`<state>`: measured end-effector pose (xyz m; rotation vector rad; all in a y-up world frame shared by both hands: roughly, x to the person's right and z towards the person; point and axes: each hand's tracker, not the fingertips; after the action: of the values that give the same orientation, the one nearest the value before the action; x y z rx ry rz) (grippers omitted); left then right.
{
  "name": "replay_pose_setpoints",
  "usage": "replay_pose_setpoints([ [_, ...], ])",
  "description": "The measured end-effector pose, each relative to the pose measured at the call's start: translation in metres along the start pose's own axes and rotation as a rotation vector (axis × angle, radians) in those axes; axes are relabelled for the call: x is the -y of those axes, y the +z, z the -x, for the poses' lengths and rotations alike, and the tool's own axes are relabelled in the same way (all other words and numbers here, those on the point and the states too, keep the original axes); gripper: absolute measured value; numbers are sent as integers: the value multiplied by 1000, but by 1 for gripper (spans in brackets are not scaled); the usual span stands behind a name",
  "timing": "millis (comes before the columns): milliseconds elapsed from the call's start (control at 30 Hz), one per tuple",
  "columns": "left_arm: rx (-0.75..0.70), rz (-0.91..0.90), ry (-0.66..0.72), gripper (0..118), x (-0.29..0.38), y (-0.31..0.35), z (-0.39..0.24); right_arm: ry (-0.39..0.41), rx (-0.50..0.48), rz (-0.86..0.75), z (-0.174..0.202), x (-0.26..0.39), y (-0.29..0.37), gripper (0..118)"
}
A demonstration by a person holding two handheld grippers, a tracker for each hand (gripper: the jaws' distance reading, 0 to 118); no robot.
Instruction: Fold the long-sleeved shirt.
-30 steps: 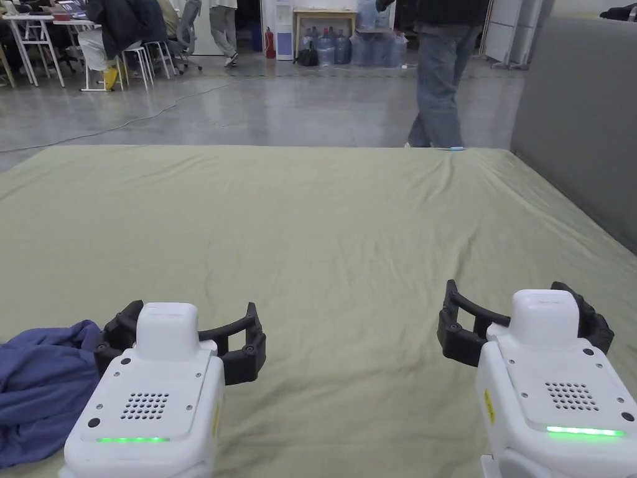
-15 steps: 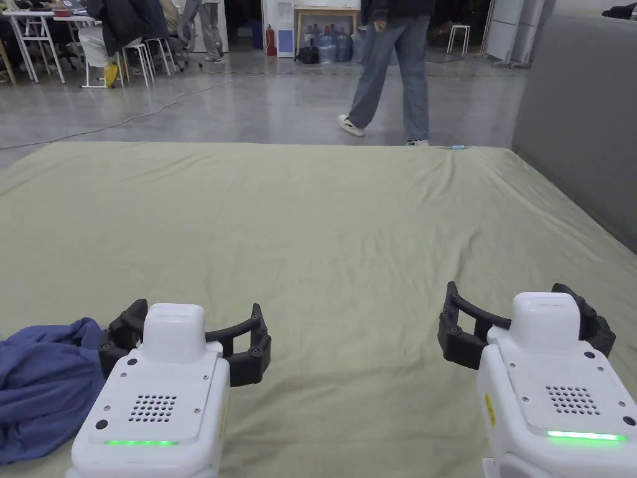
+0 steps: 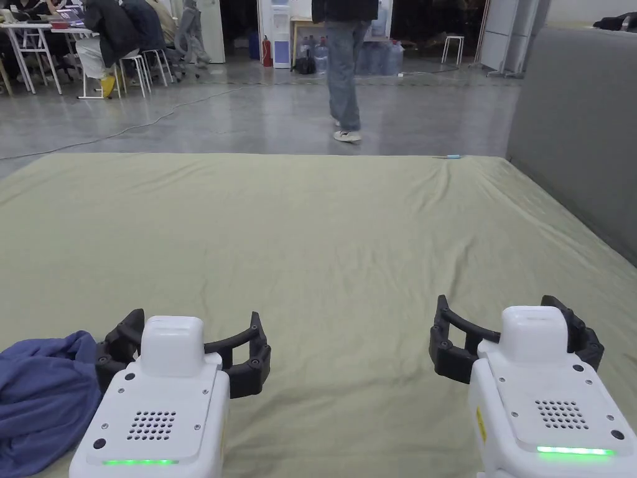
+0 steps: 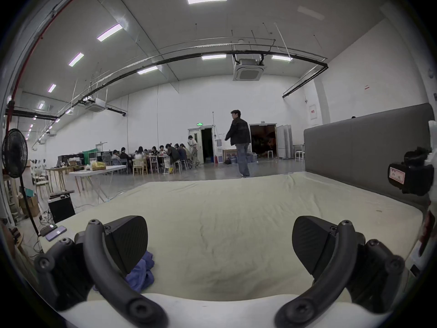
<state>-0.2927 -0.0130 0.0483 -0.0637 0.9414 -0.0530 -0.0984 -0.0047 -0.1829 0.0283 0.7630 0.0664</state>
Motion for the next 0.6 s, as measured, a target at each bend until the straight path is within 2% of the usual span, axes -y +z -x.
replay_pose_setpoints([
  [333,-2,-5,13,117,-1,2,1,-8,19,5,-2,-1,1,107],
  [600,6,8,-3,117,-1,1,0,-17,-2,19,-3,1,1,107],
])
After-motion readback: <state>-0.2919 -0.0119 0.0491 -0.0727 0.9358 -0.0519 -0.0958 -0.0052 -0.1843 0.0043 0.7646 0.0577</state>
